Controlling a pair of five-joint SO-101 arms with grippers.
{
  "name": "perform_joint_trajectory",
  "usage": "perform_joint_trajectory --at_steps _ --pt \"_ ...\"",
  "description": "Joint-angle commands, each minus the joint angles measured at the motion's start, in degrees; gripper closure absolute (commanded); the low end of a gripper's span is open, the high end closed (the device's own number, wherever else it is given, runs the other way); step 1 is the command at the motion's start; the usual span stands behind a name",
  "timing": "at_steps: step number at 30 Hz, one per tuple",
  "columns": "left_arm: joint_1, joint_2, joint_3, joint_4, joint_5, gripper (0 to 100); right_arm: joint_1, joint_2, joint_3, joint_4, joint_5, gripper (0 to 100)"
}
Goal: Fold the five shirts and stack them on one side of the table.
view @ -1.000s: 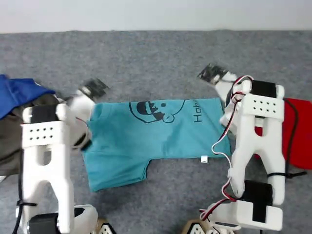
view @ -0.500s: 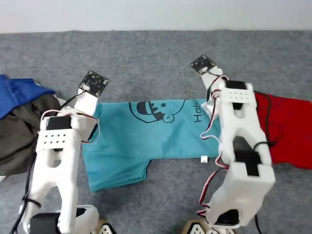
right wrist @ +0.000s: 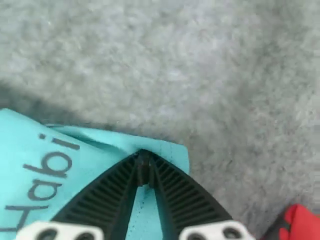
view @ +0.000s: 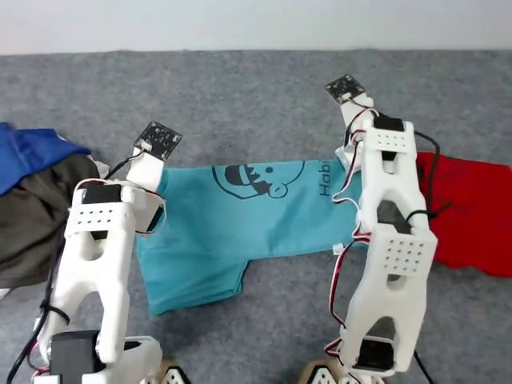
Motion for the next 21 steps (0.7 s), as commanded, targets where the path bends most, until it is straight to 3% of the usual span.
perform_joint_trajectory --at_steps 1,14,21 --pt "-1.8 -0.1 -2.8 0.5 0.4 98 1.2 -0.3 -8.4 6.9 -0.5 99.0" --pt "-26.9 -8.5 -9.1 5.1 0.1 98 -10.5 -6.1 -21.5 39.2 -0.2 99.0" --pt "-38.8 -9.8 -7.7 5.5 -2.1 98 -20.4 -14.2 -13.2 39.7 -0.3 99.0"
